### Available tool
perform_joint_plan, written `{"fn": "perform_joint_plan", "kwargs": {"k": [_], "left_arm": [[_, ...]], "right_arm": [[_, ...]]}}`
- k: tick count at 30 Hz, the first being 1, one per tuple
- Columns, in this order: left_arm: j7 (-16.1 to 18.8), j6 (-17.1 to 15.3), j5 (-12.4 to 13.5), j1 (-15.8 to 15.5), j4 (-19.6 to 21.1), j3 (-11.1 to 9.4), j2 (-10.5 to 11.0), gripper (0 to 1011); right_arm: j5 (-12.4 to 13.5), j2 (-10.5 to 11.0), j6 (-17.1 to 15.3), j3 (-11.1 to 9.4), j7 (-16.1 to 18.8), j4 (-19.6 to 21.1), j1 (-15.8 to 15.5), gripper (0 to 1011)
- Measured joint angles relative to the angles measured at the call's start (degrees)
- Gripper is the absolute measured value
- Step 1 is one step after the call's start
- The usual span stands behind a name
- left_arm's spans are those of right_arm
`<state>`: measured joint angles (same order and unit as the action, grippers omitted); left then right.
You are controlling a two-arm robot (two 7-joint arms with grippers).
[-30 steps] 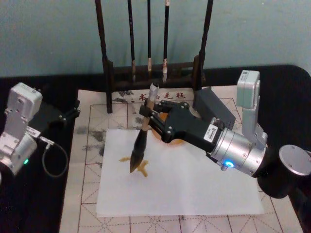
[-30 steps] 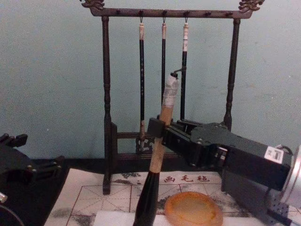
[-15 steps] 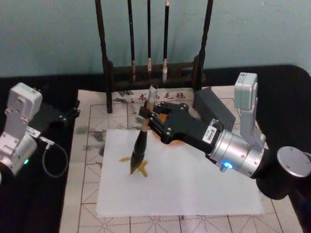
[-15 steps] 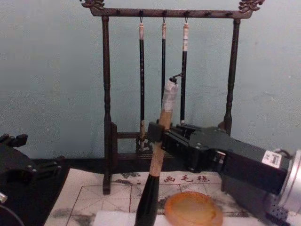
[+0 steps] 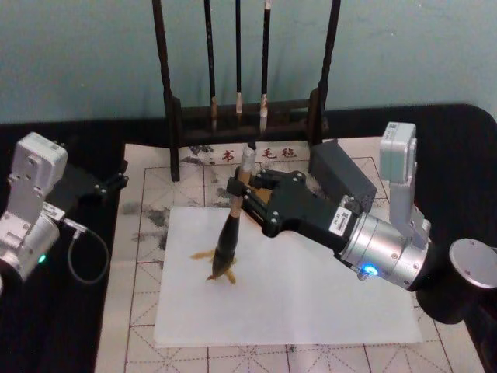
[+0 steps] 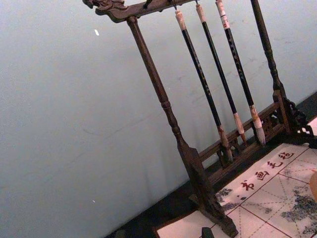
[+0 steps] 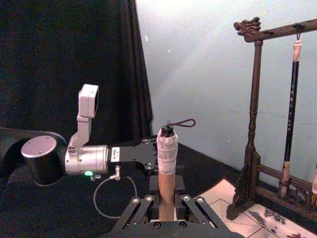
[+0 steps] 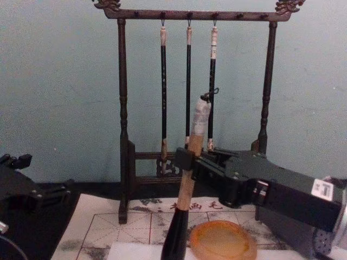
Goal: Pick up the brush from the inkstone, write on the paper, then place the brush back to its original position.
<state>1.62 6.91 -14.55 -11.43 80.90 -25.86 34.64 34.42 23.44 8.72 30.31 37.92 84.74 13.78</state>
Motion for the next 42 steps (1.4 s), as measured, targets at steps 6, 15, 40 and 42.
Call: {"fn": "perform_joint_plan", "kwargs": {"k": [6, 15, 40, 42], "left_arm": [[0.0, 0.0, 0.0, 0.0, 0.0, 0.0, 0.0, 1001], [0.0, 0.0, 0.0, 0.0, 0.0, 0.0, 0.0, 1001], [0.0, 0.0, 0.0, 0.0, 0.0, 0.0, 0.0, 1001], [0.0, 0.0, 0.0, 0.0, 0.0, 0.0, 0.0, 1001]], "right_arm": [[0.16, 0.89, -0.02, -0.3, 0.44, 1.0, -0.75, 199], [1.01, 2.18, -0.01, -0.87, 0.97, 2.45, -1.8, 199], [3.65, 5.25, 1.28, -2.81, 2.25, 6.77, -4.25, 199], [4.85, 5.26, 0.9, -3.56, 1.96, 7.17, -4.25, 199]]}}
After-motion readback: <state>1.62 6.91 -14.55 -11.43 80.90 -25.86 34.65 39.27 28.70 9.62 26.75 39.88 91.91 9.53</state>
